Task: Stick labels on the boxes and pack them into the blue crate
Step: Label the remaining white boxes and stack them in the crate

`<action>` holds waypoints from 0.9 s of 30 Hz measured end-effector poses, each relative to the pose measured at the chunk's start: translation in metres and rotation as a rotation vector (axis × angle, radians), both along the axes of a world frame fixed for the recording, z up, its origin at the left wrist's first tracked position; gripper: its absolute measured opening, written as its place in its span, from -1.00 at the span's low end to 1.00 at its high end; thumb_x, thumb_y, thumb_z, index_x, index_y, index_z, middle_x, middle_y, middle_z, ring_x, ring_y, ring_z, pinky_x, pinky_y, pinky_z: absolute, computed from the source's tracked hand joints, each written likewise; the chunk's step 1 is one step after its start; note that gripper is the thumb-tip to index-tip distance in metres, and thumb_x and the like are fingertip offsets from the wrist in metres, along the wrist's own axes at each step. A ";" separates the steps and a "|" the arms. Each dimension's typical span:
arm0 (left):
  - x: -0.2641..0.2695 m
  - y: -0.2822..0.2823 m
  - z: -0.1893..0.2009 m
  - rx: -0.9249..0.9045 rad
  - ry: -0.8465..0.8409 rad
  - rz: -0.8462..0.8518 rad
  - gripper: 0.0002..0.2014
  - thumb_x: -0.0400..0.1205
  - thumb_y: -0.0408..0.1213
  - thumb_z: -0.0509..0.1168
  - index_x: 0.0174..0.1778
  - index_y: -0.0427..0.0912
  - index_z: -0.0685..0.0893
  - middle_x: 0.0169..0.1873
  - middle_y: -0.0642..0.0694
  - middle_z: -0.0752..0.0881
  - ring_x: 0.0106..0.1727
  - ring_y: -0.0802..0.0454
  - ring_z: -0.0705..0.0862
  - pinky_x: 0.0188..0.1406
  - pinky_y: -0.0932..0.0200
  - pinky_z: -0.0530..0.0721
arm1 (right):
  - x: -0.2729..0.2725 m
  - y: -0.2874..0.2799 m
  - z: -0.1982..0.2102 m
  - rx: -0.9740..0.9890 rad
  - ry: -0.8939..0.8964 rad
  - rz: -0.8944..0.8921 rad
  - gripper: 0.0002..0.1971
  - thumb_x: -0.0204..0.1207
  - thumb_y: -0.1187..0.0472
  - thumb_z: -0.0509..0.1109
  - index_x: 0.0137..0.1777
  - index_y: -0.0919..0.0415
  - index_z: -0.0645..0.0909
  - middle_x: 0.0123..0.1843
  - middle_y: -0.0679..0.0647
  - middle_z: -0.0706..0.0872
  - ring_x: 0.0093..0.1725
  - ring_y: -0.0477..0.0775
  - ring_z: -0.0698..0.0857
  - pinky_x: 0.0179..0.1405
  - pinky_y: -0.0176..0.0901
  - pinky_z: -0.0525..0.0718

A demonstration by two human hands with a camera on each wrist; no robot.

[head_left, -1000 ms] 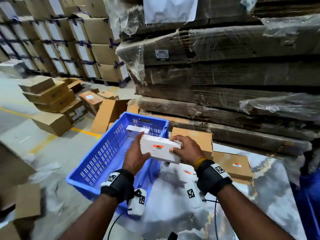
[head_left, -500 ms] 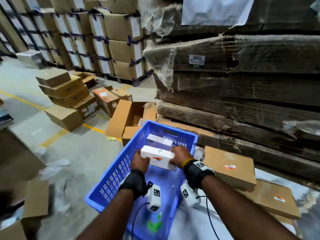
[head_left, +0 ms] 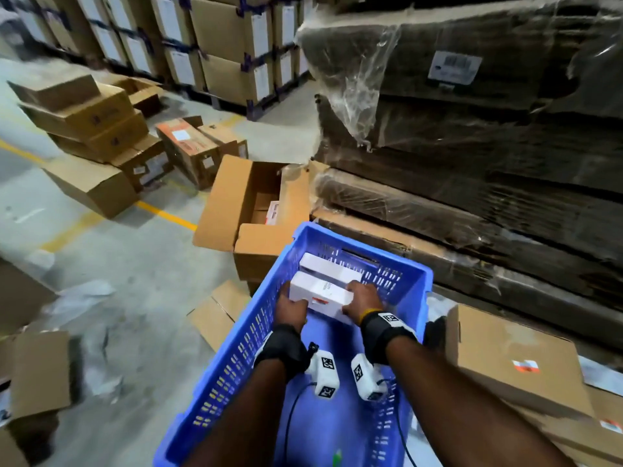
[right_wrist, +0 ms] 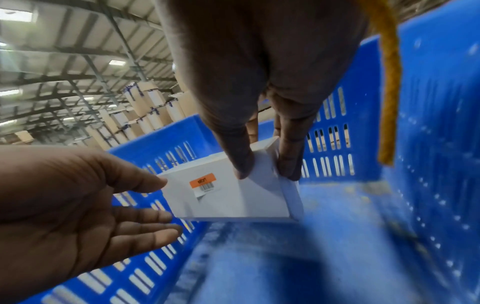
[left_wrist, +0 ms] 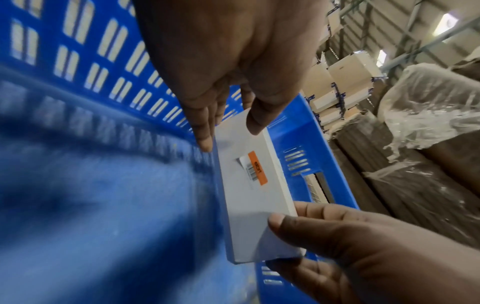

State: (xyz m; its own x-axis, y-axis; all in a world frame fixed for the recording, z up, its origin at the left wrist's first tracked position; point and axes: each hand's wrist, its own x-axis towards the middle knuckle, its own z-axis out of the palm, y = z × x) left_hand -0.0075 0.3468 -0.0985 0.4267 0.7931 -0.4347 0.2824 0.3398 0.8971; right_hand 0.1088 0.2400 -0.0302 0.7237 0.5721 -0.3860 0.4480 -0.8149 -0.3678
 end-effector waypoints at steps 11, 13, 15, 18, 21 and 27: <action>0.020 0.015 -0.015 0.353 0.347 -0.450 -0.67 0.27 -0.13 0.65 -0.13 -0.18 0.82 -0.25 -0.09 0.82 -0.02 0.03 0.79 0.58 -0.31 0.00 | 0.003 0.016 -0.050 0.156 0.018 -0.203 -0.44 0.40 0.53 0.33 0.35 0.07 0.40 0.33 0.25 0.37 0.09 0.40 0.66 0.09 -0.05 0.54; 0.025 0.009 -0.035 0.114 0.205 -0.382 -0.50 0.48 -0.22 0.50 0.37 -0.16 0.64 0.18 -0.19 0.77 0.25 0.01 0.71 0.54 -0.19 0.30 | 0.005 0.018 -0.049 0.184 0.016 -0.214 -0.39 0.41 0.52 0.35 0.41 0.06 0.37 0.33 0.24 0.37 0.08 0.40 0.67 0.08 -0.05 0.55; 0.024 -0.001 -0.037 0.088 0.118 -0.155 -0.31 0.62 -0.37 0.30 0.67 -0.03 0.21 0.46 -0.20 0.56 0.37 -0.09 0.60 0.37 -0.12 0.58 | 0.007 0.020 -0.048 0.213 0.031 -0.212 -0.34 0.42 0.51 0.36 0.49 0.05 0.34 0.35 0.25 0.36 0.13 0.42 0.67 0.14 -0.03 0.56; 0.019 -0.010 -0.012 0.130 -0.011 -0.077 -0.25 0.62 -0.66 0.18 0.69 -0.11 0.11 0.47 -0.19 0.48 0.44 -0.12 0.53 0.38 -0.10 0.55 | 0.011 0.022 -0.050 0.217 0.043 -0.196 -0.26 0.46 0.46 0.34 0.61 -0.01 0.27 0.42 0.27 0.33 0.22 0.42 0.65 0.28 -0.01 0.53; 0.016 -0.003 -0.007 0.192 0.072 -0.178 -0.29 0.66 -0.57 0.19 0.70 -0.11 0.11 0.63 -0.13 0.31 0.57 -0.14 0.39 0.40 0.10 0.43 | 0.013 0.021 -0.054 0.204 0.061 -0.177 -0.22 0.47 0.43 0.37 0.65 -0.03 0.22 0.47 0.27 0.30 0.29 0.39 0.63 0.33 -0.04 0.50; 0.009 0.002 0.003 0.283 0.194 -0.254 -0.30 0.71 -0.43 0.21 0.72 -0.05 0.04 0.62 -0.15 0.30 0.52 -0.21 0.44 0.33 -0.07 0.51 | 0.014 0.018 -0.056 0.161 0.088 -0.164 -0.05 0.43 0.38 0.48 0.70 -0.10 0.04 0.60 0.29 0.13 0.34 0.40 0.61 0.31 -0.01 0.53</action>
State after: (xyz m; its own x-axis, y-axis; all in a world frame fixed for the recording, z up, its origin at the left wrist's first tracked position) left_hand 0.0010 0.3492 -0.0955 0.5560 0.7728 -0.3060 0.4978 -0.0147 0.8672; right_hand 0.1231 0.2583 -0.0861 0.7793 0.5091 -0.3653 0.2752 -0.8019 -0.5303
